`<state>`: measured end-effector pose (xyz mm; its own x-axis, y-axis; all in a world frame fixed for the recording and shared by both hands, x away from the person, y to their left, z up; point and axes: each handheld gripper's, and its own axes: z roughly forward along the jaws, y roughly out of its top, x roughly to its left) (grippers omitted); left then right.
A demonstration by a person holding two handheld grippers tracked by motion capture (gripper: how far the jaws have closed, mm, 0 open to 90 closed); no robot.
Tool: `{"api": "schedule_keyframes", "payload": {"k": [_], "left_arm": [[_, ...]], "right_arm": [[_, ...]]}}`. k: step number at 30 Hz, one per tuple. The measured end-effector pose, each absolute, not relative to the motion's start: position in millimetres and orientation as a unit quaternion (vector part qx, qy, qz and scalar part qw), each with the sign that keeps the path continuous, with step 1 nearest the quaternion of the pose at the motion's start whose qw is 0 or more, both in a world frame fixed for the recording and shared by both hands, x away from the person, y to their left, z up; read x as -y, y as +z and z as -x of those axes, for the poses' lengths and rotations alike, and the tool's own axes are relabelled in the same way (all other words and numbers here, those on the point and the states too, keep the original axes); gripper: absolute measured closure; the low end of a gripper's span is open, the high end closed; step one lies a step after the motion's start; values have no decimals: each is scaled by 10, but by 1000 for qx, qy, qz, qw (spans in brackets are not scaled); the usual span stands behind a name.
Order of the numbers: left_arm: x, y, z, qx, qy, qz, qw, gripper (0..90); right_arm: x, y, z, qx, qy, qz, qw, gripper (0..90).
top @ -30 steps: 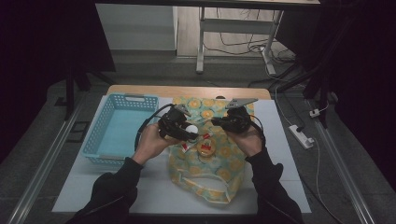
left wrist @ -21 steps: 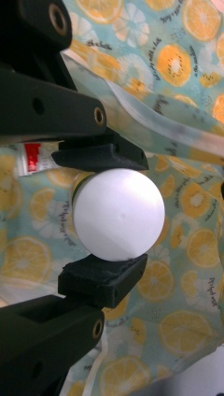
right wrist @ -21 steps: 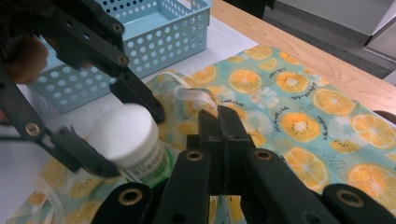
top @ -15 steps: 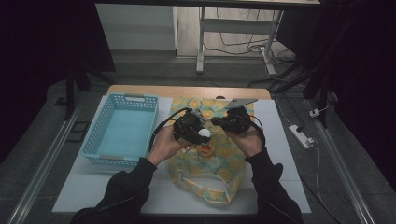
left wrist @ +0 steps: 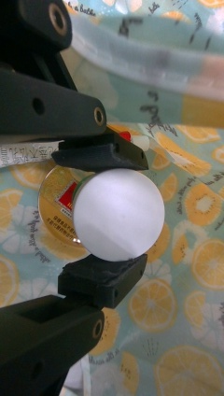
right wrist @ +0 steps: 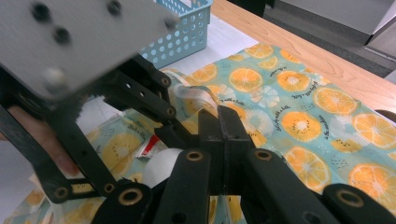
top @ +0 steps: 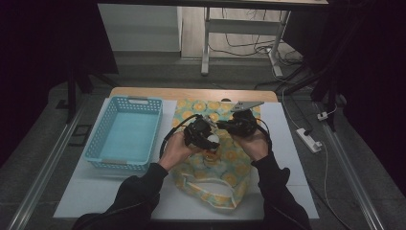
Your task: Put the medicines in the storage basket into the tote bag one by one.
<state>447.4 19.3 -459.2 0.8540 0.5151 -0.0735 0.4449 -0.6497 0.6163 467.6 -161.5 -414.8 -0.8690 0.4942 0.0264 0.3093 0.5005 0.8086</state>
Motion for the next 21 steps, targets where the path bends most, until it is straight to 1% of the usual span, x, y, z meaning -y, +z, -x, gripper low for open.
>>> {"api": "schedule_keyframes", "payload": {"k": [7,13,15,21], "left_arm": [[-154,-4687,-4515,-268,49,-908,318,502],[-178,-4712,-4540,-274,45,-902,330,484],[-197,-4688,-4536,-279,47,-898,337,435],[-258,-4600,-4493,-288,50,-892,345,321]], "right_arm": [[1619,-4152,-4680,-860,441,-233,105,900],[1620,-4150,-4679,-860,441,-233,105,900],[1622,-4149,-4679,-860,441,-233,106,900],[1625,-4141,-4674,-859,442,-234,106,900]]}}
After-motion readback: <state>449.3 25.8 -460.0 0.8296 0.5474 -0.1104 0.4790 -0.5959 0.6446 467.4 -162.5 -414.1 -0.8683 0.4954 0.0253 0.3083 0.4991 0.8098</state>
